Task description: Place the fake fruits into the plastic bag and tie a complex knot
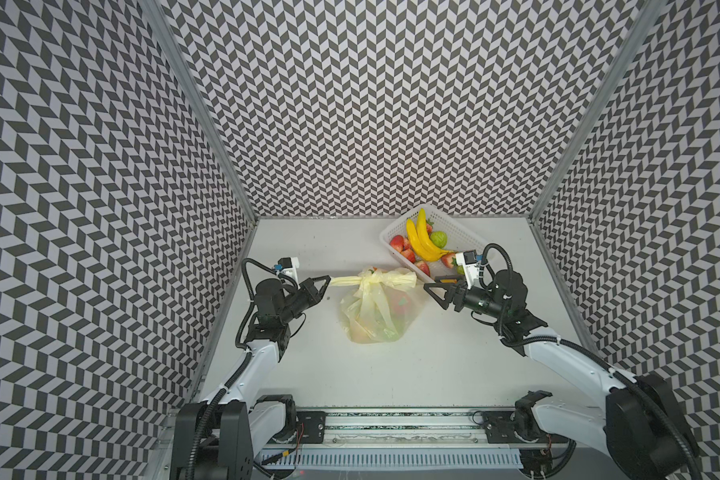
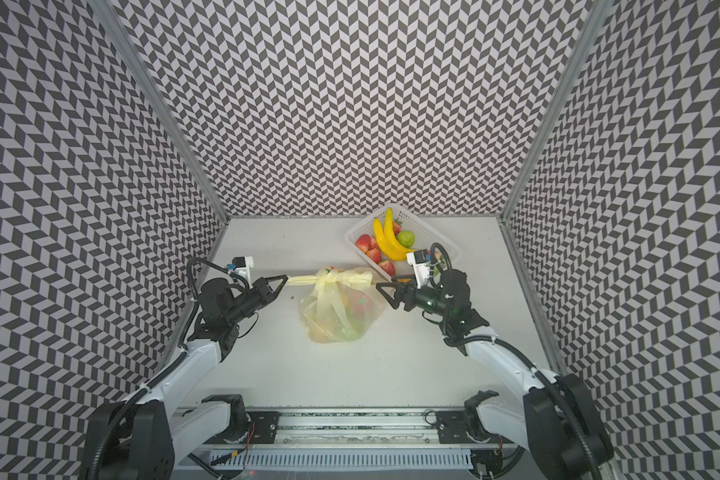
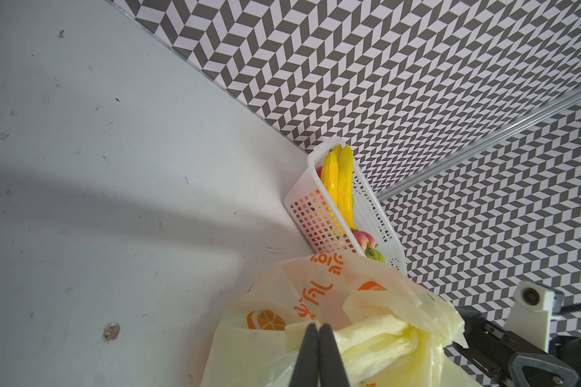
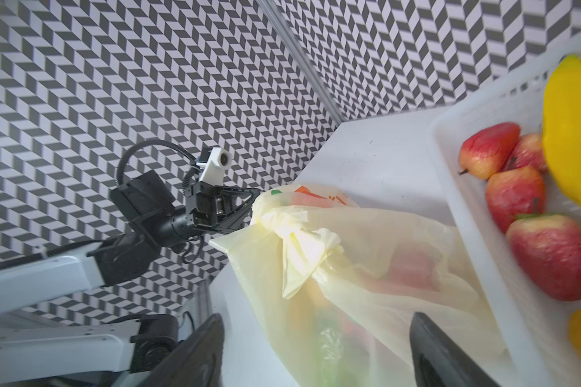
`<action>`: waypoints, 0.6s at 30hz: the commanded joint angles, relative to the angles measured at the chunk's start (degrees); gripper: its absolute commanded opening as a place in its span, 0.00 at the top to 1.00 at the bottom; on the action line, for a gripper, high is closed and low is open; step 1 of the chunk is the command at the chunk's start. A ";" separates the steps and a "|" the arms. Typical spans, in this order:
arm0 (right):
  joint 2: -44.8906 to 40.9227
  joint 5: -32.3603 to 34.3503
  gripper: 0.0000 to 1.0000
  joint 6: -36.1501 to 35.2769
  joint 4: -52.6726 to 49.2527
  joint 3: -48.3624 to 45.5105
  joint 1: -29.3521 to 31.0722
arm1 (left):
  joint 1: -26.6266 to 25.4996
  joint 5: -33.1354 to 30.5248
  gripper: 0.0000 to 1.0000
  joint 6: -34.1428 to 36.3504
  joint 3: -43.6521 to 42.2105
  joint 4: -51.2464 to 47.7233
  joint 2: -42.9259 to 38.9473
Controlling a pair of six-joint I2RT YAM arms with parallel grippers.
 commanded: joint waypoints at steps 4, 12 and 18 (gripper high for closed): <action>5.99 -2.63 0.15 10.31 7.64 4.22 3.31 | -0.97 0.82 1.00 -0.55 -0.78 2.95 -0.41; 12.69 -0.70 0.25 12.09 10.53 8.03 5.92 | -1.76 1.33 1.00 -0.90 -0.77 4.21 -0.34; 15.85 -0.86 0.48 13.65 11.06 10.32 6.02 | -2.21 1.62 1.00 -0.81 -0.75 4.53 -0.49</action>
